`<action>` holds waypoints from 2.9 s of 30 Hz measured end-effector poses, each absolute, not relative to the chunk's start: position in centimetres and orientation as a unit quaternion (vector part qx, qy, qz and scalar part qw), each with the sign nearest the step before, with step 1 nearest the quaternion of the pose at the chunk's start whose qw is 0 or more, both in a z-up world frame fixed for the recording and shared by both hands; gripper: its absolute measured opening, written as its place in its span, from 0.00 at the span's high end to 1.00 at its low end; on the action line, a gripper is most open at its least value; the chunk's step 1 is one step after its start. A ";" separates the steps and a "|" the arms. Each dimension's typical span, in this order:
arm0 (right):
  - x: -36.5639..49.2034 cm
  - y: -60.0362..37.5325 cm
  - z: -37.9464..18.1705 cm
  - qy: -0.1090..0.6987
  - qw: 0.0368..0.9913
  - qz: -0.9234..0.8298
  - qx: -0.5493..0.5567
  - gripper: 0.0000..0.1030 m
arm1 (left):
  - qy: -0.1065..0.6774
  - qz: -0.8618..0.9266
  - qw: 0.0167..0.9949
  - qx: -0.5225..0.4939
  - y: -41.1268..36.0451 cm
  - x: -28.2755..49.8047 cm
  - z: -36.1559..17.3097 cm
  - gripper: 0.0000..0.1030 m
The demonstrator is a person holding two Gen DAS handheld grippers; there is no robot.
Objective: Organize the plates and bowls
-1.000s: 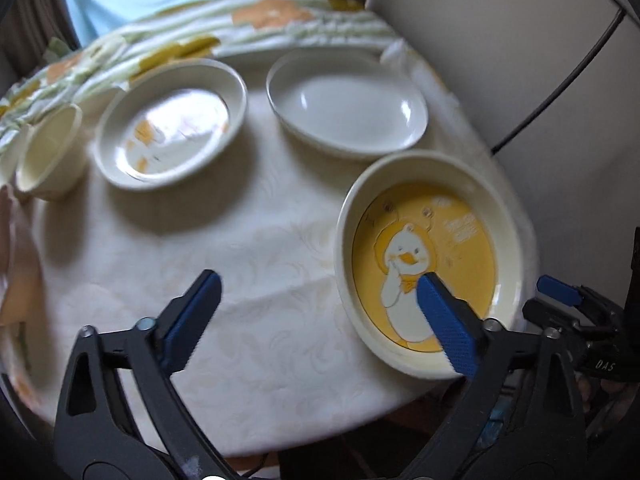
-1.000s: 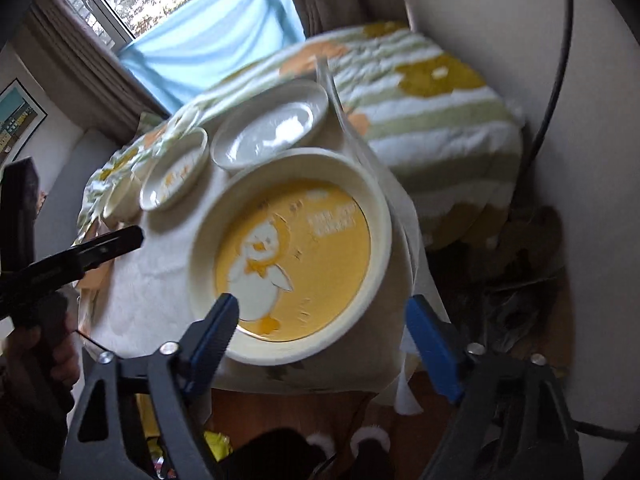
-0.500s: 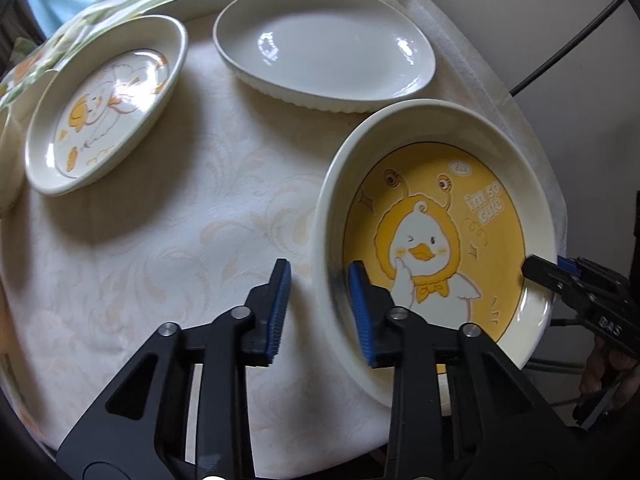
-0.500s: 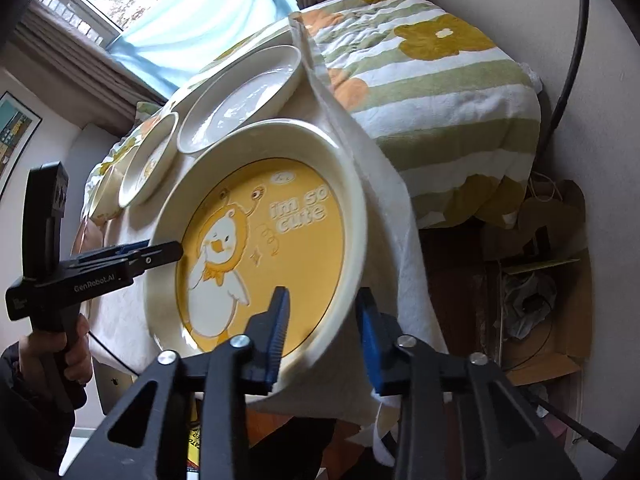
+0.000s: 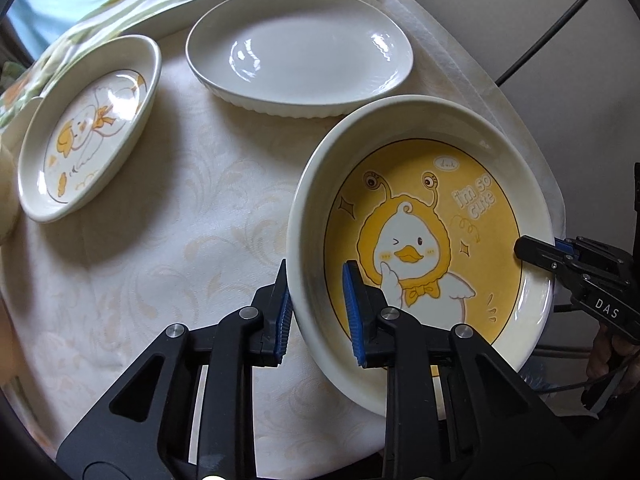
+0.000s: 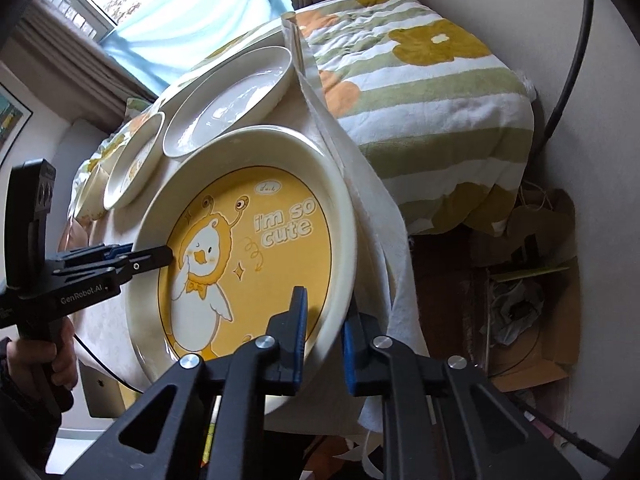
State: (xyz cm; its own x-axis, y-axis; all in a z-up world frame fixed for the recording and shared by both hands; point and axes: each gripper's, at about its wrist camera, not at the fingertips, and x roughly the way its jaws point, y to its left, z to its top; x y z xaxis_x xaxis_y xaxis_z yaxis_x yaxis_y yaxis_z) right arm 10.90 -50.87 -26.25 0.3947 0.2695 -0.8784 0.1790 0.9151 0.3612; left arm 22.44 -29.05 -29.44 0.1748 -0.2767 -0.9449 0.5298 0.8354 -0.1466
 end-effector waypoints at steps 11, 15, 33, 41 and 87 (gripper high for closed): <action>10.6 -50.1 -24.2 0.529 0.832 0.045 0.162 0.86 | 0.559 -0.265 0.781 0.087 -26.6 20.3 -25.9 0.80; 10.7 -49.1 -22.2 0.516 0.842 0.064 0.143 0.86 | 0.543 -0.247 0.800 0.061 -24.4 19.4 -23.3 0.80; 15.6 -33.1 -18.2 0.502 0.835 0.211 0.074 0.86 | 0.528 -0.121 0.840 -0.015 -5.0 17.0 -18.8 0.80; 17.0 -24.9 -22.0 0.536 0.811 0.224 0.065 0.86 | 0.551 -0.100 0.828 -0.041 3.4 18.1 -23.5 0.80; 17.9 -20.4 -25.0 0.557 0.801 0.210 0.055 0.39 | 0.544 -0.032 0.838 0.016 4.2 17.7 -27.1 0.24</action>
State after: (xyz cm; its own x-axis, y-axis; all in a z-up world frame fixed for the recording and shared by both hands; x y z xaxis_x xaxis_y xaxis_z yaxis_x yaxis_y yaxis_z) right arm 17.92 -20.41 -24.99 0.2905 0.3974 -0.8704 -0.2753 0.9059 0.3217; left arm 17.75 4.20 -27.13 0.4063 -0.0370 -0.9130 0.0708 0.9975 -0.0089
